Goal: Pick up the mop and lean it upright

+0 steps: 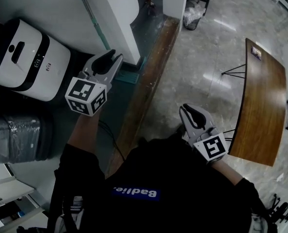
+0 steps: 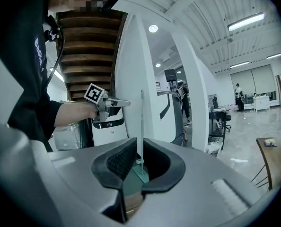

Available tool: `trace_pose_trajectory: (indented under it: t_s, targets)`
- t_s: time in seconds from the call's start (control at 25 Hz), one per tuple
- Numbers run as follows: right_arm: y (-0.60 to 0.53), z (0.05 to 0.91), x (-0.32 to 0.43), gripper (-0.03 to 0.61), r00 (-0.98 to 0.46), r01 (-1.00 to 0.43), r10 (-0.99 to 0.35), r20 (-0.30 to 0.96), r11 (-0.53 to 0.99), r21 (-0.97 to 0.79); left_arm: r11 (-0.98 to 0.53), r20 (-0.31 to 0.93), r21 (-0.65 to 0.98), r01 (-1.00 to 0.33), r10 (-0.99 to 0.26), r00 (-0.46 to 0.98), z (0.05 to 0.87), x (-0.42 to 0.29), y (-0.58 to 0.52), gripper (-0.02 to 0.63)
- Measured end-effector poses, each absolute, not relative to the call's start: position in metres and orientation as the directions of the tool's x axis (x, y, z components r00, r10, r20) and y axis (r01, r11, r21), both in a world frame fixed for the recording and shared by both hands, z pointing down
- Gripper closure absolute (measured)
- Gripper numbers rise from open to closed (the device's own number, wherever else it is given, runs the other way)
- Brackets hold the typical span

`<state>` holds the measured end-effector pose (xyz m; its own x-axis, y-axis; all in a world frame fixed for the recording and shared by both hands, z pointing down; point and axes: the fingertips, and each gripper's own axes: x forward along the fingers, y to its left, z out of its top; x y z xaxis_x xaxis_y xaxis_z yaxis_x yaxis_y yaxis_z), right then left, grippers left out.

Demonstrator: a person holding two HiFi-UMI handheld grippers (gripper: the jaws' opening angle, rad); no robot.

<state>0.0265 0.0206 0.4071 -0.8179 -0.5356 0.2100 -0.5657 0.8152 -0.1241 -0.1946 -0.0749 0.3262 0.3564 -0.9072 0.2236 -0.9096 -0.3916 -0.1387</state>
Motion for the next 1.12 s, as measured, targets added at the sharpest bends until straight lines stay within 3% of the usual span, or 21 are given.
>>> trace_pose_trajectory:
  t_s: [0.24,0.52,0.84,1.12]
  targets:
    - [0.068,0.417,-0.016,0.535,-0.776,-0.617,-0.579,0.25,0.779,-0.114,-0.495,0.139,-0.038,-0.868,-0.863,0.486,0.345,-0.185,-0.009,0.526]
    - [0.114,0.414,-0.024,0.535,-0.707,-0.68,-0.632,0.317,0.731,-0.061,-0.574,0.171,0.103,-0.812,-0.794,0.583,0.397,-0.183,0.05,0.546]
    - [0.14,0.4,-0.007,0.535,-0.722,-0.668,-0.642,0.259,0.744,-0.018,-0.56,0.17,0.105,-0.822,-0.804,0.569,0.399,-0.168,0.083,0.583]
    - [0.153,0.383,0.051,0.544,-0.705,-0.697,-0.68,0.202,0.717,-0.02,-0.608,0.165,0.131,-0.783,-0.765,0.622,0.384,-0.084,0.115,0.594]
